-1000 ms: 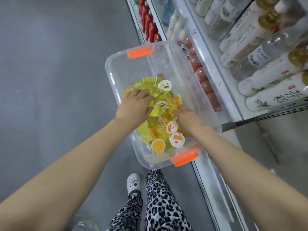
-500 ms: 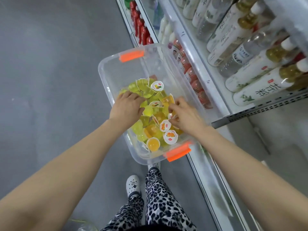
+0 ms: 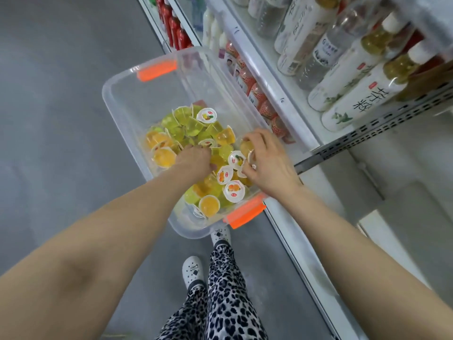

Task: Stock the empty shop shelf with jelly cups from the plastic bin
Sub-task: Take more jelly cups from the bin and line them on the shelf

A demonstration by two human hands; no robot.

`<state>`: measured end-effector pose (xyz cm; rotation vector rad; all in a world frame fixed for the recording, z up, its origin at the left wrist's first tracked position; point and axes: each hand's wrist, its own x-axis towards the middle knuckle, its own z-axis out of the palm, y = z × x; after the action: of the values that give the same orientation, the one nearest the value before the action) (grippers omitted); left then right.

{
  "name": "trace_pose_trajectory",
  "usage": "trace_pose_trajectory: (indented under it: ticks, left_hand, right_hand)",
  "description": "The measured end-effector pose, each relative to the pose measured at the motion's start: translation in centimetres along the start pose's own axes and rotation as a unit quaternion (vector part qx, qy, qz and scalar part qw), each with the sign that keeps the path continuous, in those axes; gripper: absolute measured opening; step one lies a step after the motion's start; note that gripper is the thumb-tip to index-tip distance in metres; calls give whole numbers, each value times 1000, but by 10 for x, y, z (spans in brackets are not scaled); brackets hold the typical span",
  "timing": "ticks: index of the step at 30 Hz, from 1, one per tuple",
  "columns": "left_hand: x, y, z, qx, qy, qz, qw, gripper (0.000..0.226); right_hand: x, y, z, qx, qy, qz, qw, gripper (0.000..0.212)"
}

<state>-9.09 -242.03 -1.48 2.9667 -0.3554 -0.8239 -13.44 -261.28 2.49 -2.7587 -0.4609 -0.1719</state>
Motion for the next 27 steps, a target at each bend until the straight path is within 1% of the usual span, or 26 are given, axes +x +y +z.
trace_pose_trajectory:
  ticks: [4,8,10,12,15,19,23,27]
  left_hand:
    - [14,5,12,27,-33,7,999,46]
    - [12,9,11,36,-17,2,999,43]
    - [6,11,7,30,1,-2,1000,45]
    - [0,9,3,0,22,-9,1000,50]
    - [-10,6,-5,-85,48,-17,995,61]
    - [-36,-2,-21,-158,83,-12,984,62]
    - [-69,-13,-37,-191,130,7,973,61]
    - [-103,-17,-53,-203,178,38,962,59]
  right_hand:
    - [0,1,2,1,8,-3,1000,43]
    - [-1,0,2,-10,-2,-3,1000,44]
    - [-2,-2,0,-9,-7,0,1000,46]
    - [-2,-3,-3,2,-12,8,1000,49]
    - [-1,-4,-7,35,-21,24,999,47]
    - [-4,-7,-10,23,-39,29,999,41]
    - [-16,-20,-23,22,-37,33,999,42]
    - [-30,-34,-46,37,-34,57,997,49]
